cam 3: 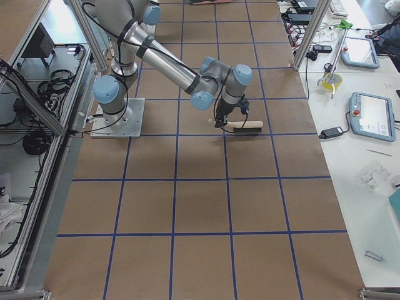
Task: Sweep and dump trash into bin
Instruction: 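Carry the loaded dustpan with the left gripper over the black bin, then tip the dustpan over the bin with the left gripper while the right releases the brush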
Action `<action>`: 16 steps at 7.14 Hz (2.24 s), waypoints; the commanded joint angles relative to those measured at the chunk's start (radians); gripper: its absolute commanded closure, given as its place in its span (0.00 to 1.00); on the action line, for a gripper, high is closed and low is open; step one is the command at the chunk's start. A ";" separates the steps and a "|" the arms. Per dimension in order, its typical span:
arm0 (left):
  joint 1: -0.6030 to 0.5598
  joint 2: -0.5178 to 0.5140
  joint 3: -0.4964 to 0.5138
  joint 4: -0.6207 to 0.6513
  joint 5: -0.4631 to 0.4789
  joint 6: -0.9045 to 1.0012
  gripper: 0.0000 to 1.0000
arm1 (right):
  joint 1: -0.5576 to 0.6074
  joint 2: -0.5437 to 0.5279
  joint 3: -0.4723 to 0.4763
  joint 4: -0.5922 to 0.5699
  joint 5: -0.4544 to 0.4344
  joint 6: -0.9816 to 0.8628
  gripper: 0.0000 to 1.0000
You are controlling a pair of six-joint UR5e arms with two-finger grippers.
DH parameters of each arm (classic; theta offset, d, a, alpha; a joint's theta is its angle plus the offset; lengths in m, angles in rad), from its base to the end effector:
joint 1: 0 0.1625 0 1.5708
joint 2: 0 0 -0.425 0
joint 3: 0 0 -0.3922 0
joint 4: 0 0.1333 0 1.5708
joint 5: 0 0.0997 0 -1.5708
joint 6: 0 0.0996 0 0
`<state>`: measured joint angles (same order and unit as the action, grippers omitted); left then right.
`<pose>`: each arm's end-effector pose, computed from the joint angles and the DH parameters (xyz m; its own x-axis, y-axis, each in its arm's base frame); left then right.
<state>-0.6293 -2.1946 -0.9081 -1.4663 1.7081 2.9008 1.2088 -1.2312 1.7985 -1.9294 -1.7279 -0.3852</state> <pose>0.5383 -0.5399 0.4393 0.3600 0.9278 0.0975 0.9123 -0.3720 0.1711 -0.0845 -0.5556 0.2356 -0.9968 -0.0477 0.0640 -0.0303 0.9679 0.2495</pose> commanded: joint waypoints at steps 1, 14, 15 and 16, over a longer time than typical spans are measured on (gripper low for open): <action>-0.006 -0.013 -0.009 0.069 0.014 0.002 1.00 | 0.000 0.002 -0.001 -0.002 -0.009 -0.004 0.41; -0.046 0.208 -0.495 0.644 0.175 -0.044 1.00 | 0.306 -0.303 -0.361 0.480 0.109 0.449 0.00; -0.046 0.240 -0.541 0.679 0.186 -0.043 1.00 | 0.348 -0.304 -0.385 0.455 0.114 0.465 0.00; -0.046 0.257 -0.576 0.723 0.186 -0.035 1.00 | 0.439 -0.294 -0.386 0.461 0.107 0.552 0.00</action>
<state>-0.6743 -1.9663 -1.4337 -0.7966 1.8884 2.8591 1.5552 -1.5321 1.4228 -1.4637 -1.6179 0.0828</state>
